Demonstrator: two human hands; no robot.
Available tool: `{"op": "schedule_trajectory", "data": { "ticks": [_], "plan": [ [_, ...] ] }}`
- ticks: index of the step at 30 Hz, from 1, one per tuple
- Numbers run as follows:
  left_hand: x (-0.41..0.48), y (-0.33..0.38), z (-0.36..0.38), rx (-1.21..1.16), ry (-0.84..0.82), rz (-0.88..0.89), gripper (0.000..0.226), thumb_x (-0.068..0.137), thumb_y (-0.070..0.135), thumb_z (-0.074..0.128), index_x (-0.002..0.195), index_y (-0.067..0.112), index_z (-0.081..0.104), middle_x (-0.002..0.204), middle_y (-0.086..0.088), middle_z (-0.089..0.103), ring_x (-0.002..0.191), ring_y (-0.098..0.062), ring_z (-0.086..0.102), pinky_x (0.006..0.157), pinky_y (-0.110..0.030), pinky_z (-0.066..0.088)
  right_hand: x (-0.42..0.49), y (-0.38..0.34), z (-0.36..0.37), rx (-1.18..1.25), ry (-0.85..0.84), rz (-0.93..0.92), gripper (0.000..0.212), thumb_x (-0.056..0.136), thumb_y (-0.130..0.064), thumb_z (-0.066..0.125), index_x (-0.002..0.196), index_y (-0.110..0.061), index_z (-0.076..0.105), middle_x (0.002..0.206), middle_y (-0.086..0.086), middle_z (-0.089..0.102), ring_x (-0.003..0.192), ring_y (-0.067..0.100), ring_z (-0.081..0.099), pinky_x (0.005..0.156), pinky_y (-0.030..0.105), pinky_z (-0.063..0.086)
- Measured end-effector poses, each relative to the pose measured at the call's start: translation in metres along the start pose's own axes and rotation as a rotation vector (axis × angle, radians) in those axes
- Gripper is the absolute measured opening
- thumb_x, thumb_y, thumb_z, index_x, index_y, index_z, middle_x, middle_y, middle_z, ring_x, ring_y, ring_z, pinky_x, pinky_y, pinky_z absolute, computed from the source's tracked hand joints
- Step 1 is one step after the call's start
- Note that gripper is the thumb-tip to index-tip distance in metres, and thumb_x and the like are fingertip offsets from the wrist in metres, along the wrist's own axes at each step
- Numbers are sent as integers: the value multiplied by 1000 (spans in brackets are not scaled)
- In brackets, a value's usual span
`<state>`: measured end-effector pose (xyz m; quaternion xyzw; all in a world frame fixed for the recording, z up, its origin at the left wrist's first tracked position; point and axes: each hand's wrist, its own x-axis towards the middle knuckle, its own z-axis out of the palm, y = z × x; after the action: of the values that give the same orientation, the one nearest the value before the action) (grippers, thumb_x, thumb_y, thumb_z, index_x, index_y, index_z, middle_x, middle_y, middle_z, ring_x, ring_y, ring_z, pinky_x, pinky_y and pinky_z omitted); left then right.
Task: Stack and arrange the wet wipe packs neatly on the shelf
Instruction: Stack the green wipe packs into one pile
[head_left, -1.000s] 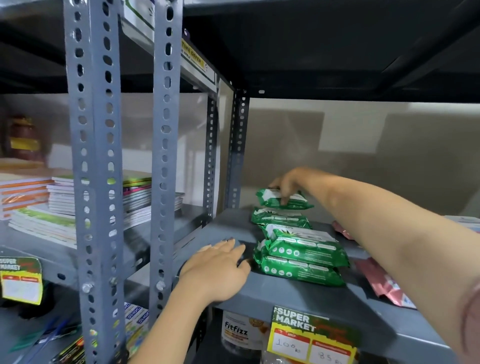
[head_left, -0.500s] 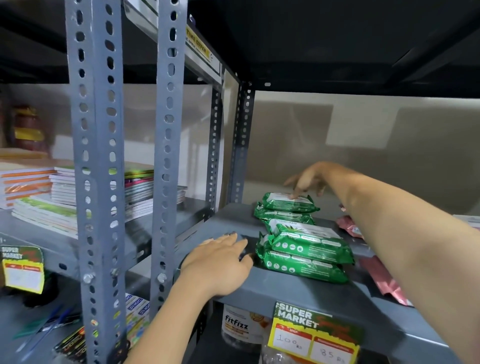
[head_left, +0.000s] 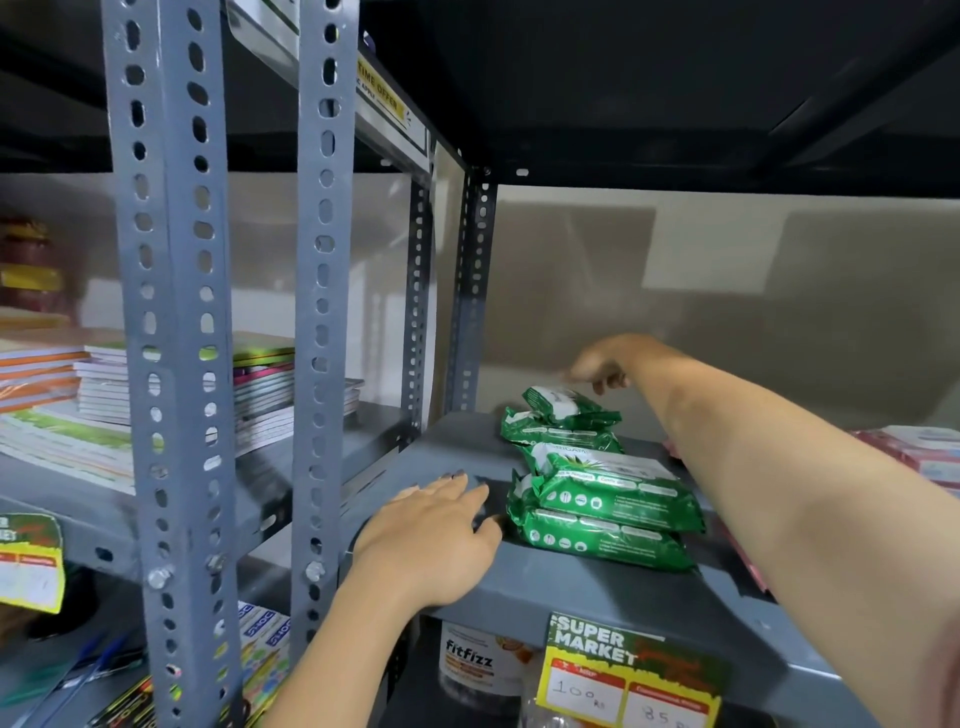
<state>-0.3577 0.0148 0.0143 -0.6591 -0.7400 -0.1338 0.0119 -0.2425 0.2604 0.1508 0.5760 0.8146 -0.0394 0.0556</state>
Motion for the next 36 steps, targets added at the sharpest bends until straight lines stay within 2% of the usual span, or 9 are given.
{"op": "schedule_trajectory", "data": {
  "ticks": [2,4,8,11,13,18,22,30,36],
  "plan": [
    [-1,0,0,1,-2,0,58,97,49,18,151,30,10,159,7,1,143,-8,0,113,-27,0,-3,2,0,40,-45,-21,52,99,-26,42,150,-19,31,142,14,47,116,26,53,80,35,46],
    [-1,0,1,4,-3,2,58,97,48,18,151,30,9,159,7,0,143,-8,0,113,-27,-1,-8,1,3,70,-107,-77,56,97,-13,44,149,-30,31,153,8,36,131,26,45,95,40,47],
    [-1,0,0,1,-3,5,57,98,47,17,152,29,9,159,7,0,143,-7,0,113,-27,-1,-15,-10,6,-22,-116,-76,53,100,-33,43,150,-28,30,137,3,49,106,22,53,76,29,42],
    [-1,0,0,2,-1,5,57,97,47,17,151,30,9,159,7,0,143,-7,0,113,-27,-1,-12,-11,6,-74,-122,-43,73,93,-56,42,153,-20,22,157,14,28,139,32,35,104,39,35],
    [-1,0,1,4,2,4,58,97,48,17,151,30,9,158,7,0,143,-7,0,113,-27,-1,-8,-10,7,-17,-117,-59,75,94,-55,42,155,-21,14,163,11,12,148,32,16,118,47,21],
    [-1,-1,0,11,-18,12,58,98,48,16,152,30,7,159,6,-3,143,-8,-2,114,-28,-2,-7,-9,16,97,-157,-102,58,99,-31,42,153,-31,20,164,4,7,150,31,9,119,50,15],
    [0,-3,1,11,-22,19,58,97,48,15,152,30,6,159,5,-3,143,-8,-3,115,-28,-1,-14,-14,17,108,-142,13,72,93,-54,45,153,-24,22,162,9,14,146,34,22,107,48,35],
    [3,-4,3,3,-14,23,58,97,49,16,152,30,8,159,5,-2,143,-8,-2,114,-28,-1,-31,-39,22,-47,27,90,78,95,-59,28,152,-6,21,162,14,15,142,37,31,113,43,34],
    [2,-3,1,11,-16,19,58,97,48,16,152,29,9,159,5,-2,143,-8,-1,113,-28,-1,-18,-38,31,-46,44,83,87,88,-71,24,152,-12,25,162,11,16,146,36,22,116,50,26]
  ]
}}
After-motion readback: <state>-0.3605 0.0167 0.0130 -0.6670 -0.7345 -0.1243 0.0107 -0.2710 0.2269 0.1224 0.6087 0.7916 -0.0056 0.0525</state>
